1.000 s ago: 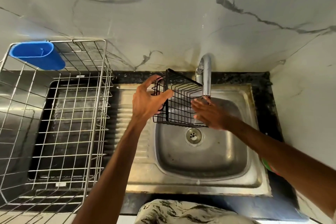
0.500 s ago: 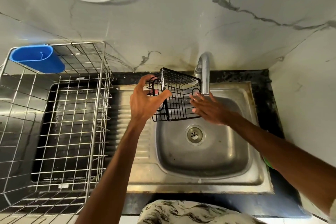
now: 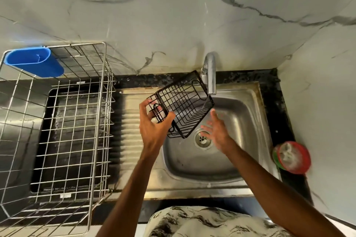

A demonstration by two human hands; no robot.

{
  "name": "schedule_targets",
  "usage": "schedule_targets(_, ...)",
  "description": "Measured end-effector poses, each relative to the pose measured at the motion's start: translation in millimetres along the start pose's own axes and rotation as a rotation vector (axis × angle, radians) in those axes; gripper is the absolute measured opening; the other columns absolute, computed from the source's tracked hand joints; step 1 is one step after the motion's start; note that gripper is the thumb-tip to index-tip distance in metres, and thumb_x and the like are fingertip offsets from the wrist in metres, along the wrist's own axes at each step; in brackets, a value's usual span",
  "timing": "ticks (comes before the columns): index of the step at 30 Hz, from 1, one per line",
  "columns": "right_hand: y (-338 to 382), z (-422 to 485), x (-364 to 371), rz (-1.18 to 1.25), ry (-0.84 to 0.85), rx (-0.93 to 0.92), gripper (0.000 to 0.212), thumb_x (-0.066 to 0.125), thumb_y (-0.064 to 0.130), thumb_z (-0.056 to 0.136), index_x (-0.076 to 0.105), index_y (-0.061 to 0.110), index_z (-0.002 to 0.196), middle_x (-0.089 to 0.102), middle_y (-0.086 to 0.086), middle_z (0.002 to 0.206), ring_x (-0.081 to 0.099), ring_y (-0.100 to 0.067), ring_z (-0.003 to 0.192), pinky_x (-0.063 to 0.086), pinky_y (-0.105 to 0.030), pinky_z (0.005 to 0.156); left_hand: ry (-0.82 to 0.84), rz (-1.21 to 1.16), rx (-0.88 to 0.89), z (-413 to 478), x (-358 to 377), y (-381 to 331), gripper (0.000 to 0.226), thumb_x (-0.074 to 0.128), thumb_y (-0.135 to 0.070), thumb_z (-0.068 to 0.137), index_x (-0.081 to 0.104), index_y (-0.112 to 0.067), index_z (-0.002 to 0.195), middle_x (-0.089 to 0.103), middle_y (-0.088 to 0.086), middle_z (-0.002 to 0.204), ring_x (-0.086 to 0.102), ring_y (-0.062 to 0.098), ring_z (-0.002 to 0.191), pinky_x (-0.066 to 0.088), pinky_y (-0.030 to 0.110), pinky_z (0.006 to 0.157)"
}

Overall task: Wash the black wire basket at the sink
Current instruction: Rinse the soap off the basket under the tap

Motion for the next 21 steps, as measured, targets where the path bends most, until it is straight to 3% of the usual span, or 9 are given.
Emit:
schedule_targets(2,9,-5,24,0.161,0.091,0.108,0.049,0.061,0.039,0.100,0.049,0.011,0.138,0.057,-0.015,0.122,0.066,-0.034,0.106,0.062,-0.044,0.074,-0.006,0.000,0.020,-10,0,8,0.065,0.085,-0.032,0.073,0.048,-0.041,0.125,0.070,0.002,0.114,0.072,0.021,0.105,0.065,0.054,0.074)
schedule_targets(5,23,-9,41,0.151,0.054,0.042,0.016,0.051,0.004,0.102,0.057,-0.006,0.113,0.068,-0.025,0.097,0.075,-0.030,0.072,0.062,-0.037,0.057,0.037,0.038,0.063,-29,2,19,0.070,0.086,-0.027,0.072,0.044,-0.037,0.127,0.064,-0.005,0.119,0.066,0.019,0.114,0.063,0.054,0.083)
schedule_targets(6,25,-7,41,0.137,0.064,0.020,0.014,0.048,-0.001,0.101,0.059,-0.007,0.107,0.069,-0.027,0.093,0.075,-0.032,0.071,0.064,-0.040,0.061,0.073,0.036,0.061,-33,4,23,0.074,0.087,-0.026,0.072,0.041,-0.032,0.129,0.061,-0.009,0.123,0.065,0.015,0.115,0.062,0.053,0.086)
schedule_targets(9,34,3,31,0.138,0.138,-0.012,0.014,0.048,-0.007,0.099,0.057,-0.005,0.109,0.070,-0.032,0.096,0.075,-0.040,0.080,0.063,-0.048,0.078,0.217,0.058,0.002,-44,6,28,0.090,0.091,-0.025,0.074,0.031,-0.015,0.140,0.043,-0.043,0.123,0.059,-0.005,0.116,0.060,0.038,0.096)
schedule_targets(10,37,7,26,0.131,0.146,-0.017,0.016,0.048,-0.008,0.098,0.055,-0.003,0.113,0.069,-0.031,0.099,0.075,-0.042,0.082,0.063,-0.048,0.078,0.259,0.026,-0.062,-46,3,28,0.100,0.094,-0.033,0.071,0.026,-0.018,0.143,0.038,-0.042,0.128,0.058,-0.002,0.122,0.058,0.037,0.101)
schedule_targets(13,44,19,15,0.104,0.160,0.000,0.031,0.050,-0.007,0.099,0.047,-0.004,0.130,0.063,-0.033,0.121,0.073,-0.046,0.093,0.064,-0.043,0.077,0.316,-0.074,-0.320,-43,-13,32,0.122,0.088,-0.072,0.052,0.017,-0.036,0.145,0.040,-0.004,0.153,0.053,0.018,0.135,0.045,0.047,0.114)
schedule_targets(16,56,25,6,0.009,0.192,-0.003,0.034,0.047,-0.009,0.099,0.047,-0.004,0.133,0.059,-0.034,0.128,0.073,-0.044,0.096,0.064,-0.036,0.076,0.345,0.077,-0.376,-21,-22,21,0.140,0.070,-0.098,0.042,0.028,-0.025,0.154,0.043,0.006,0.158,0.050,0.025,0.137,0.036,0.056,0.117)
schedule_targets(18,62,26,7,-0.004,0.231,-0.001,0.036,0.043,-0.013,0.098,0.047,-0.006,0.134,0.059,-0.034,0.128,0.074,-0.041,0.093,0.063,-0.034,0.075,0.419,0.138,-0.369,-1,-12,4,0.124,0.065,-0.099,0.049,0.048,-0.021,0.143,0.055,0.004,0.144,0.056,0.023,0.128,0.044,0.054,0.109)
schedule_targets(21,71,24,14,-0.070,0.291,-0.006,0.037,0.041,-0.013,0.099,0.050,-0.005,0.133,0.062,-0.030,0.126,0.075,-0.038,0.094,0.062,-0.032,0.066,0.536,0.233,-0.348,27,24,-11,0.074,0.073,-0.081,0.069,0.069,-0.025,0.117,0.070,0.004,0.120,0.066,0.022,0.109,0.057,0.043,0.085)
Point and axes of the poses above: each hand's wrist, its own z-axis towards the middle knuckle, its own x-axis out of the palm, y = z × x, the point moved 2 cm from there along z, towards the middle knuckle
